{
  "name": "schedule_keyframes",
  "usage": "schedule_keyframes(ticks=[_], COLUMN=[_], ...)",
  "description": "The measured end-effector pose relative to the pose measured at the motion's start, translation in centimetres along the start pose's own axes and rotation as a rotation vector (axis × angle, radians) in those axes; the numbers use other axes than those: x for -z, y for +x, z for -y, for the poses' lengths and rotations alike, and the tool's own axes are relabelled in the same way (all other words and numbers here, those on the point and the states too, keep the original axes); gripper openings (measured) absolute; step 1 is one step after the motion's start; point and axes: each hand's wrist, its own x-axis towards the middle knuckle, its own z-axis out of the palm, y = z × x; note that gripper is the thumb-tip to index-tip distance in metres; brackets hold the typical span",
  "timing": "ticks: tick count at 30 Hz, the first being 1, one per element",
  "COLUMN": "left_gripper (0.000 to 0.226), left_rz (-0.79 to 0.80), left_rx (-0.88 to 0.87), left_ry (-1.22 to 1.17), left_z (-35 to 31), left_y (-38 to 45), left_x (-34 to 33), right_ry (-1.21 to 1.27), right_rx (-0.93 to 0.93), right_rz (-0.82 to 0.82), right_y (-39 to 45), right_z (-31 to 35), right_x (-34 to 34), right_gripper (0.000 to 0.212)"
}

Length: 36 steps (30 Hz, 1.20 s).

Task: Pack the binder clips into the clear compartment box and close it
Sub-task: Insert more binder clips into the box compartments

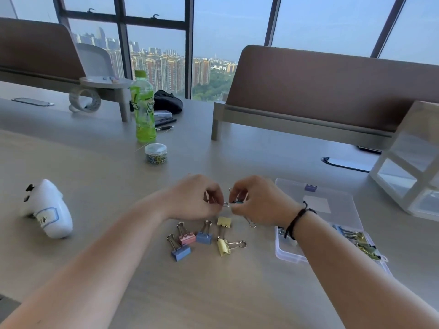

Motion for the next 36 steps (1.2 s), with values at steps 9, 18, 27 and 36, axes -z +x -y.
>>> schedule_keyframes(ticks=[9, 18, 27, 36], left_gripper=[0.02, 0.012, 0.009, 0.01], left_rz=[0.075, 0.017, -0.197, -0.211], left_rx=[0.035, 0.061, 0.052, 0.012], left_ry=[-0.028, 0.017, -0.453, -0.76], left_z=[-2.2, -4.9, -8.1, -10.6], left_y=[-0.2, 1.0, 3.3, 4.6], left_x=[-1.4, -2.1, -1.9, -4.2], right_ry=[0.329, 0.093, 0.257, 0.385], right_rx=[-0.035, 0.169, 0.177, 0.057], right_rz=[-0.031, 0.019, -0.054, -0.103], right_y=[-7.3, -10.5, -10.7, -11.5], right_z=[-4.4, -5.7, -6.0, -8.3], right_x=[5.4, 4.6, 3.5, 7.0], right_gripper=[0.012, 0.015, 0.011, 0.025])
